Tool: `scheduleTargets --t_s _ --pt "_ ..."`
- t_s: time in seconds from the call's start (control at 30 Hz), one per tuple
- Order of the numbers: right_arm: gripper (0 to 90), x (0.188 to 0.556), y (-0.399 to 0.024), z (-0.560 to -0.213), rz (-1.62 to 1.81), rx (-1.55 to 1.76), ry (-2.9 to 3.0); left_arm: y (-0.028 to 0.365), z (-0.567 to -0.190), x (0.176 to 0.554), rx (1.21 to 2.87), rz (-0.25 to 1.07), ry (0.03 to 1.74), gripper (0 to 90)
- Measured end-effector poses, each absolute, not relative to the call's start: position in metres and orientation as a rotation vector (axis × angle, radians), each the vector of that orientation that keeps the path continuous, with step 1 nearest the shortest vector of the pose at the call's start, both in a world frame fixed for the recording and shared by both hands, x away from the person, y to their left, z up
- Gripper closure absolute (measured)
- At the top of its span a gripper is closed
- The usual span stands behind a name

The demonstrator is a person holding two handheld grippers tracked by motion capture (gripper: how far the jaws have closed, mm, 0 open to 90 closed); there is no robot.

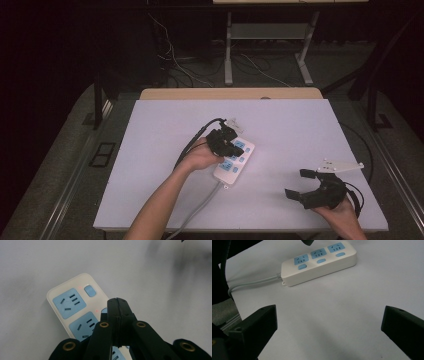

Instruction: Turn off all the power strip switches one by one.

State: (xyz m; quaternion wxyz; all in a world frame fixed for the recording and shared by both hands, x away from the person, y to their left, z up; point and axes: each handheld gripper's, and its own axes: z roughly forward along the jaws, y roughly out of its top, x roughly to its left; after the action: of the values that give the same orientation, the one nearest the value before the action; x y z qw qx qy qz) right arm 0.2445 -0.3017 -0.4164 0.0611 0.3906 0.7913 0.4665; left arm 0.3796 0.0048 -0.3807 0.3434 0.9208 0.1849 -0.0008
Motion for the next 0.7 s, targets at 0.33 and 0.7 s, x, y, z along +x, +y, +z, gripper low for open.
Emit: scheduleTargets --t_s 0.33,0.7 --pt "0.3 0.245 -0.302 -0.417 1.406 1.183 2.396 -0.003 -0.392 0.383 2.394 -0.009 0.475 89.5" --pt "0.3 0.247 -0.303 -0.418 1.402 1.188 2.396 -0.006 -0.403 0.391 2.385 -0.035 0.531 89.5"
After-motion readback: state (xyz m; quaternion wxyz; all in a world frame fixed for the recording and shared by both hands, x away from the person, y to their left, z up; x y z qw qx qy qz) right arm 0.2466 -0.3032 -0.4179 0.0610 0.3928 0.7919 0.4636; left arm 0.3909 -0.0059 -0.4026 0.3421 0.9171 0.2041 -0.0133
